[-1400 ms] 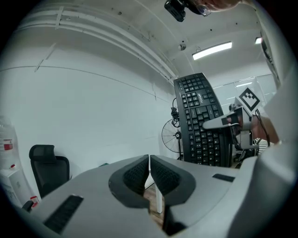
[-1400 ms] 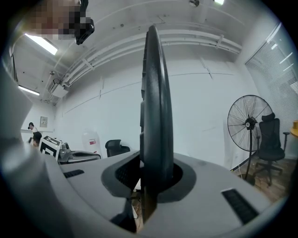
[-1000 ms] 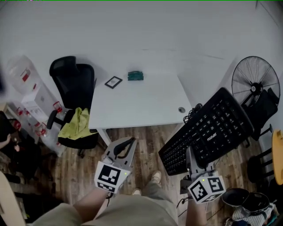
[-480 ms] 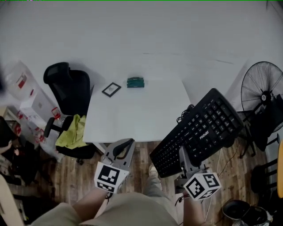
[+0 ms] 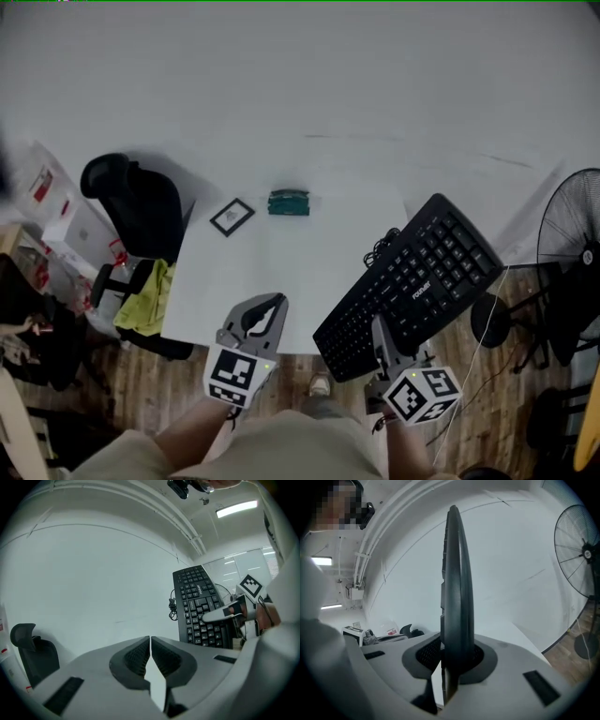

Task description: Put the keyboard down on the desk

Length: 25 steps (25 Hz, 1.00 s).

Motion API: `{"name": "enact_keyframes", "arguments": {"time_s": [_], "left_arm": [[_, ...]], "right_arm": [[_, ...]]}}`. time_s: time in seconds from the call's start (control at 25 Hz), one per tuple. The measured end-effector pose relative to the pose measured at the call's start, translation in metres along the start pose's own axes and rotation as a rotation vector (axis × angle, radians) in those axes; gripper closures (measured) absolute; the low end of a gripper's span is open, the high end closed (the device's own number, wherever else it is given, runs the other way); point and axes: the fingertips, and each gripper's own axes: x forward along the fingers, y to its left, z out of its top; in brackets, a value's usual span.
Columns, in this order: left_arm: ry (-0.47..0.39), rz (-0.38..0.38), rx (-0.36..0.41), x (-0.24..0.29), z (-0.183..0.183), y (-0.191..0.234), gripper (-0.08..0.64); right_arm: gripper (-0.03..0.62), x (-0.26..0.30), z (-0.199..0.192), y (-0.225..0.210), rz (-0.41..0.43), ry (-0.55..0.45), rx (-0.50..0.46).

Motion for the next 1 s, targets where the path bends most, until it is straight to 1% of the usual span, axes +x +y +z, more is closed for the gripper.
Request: {"name": "enact_keyframes", "arguments": {"time_s": [0.12, 0.28, 0.44, 0.56, 0.64, 1.0], "left_arm": [[-0.003, 0.014, -0.009, 0.045, 0.012, 0.016, 0.531], [-0.022, 0.039, 0.03, 0.059, 0.006, 0.013, 0.531], [-0.02, 0.065, 0.024, 0.071, 0.0, 0.022, 0.531], [0.011, 0.07, 0.005, 0.099, 0.009, 0.045, 0.531], [0.031, 0.066, -0.003, 0.108, 0.01, 0.054, 0.531], [0.051, -0.009, -0.002, 0.107, 0.0, 0.072, 0.531]], "right_arm": [[0.503, 0.041, 0.014, -0.022, 0.025, 0.029, 0.013], [0.503, 0.05, 0.011, -0.038, 0.052, 0.002, 0.024], [0.503, 0.066, 0.011, -0.056, 0.05, -0.009, 0.05], [0.503, 0.099, 0.027, -0.074, 0.03, 0.021, 0.09], [0.503, 0.11, 0.031, -0.08, 0.014, 0.038, 0.113], [0.503, 0.116, 0.02, -0.08, -0.097, 0.032, 0.184]]}}
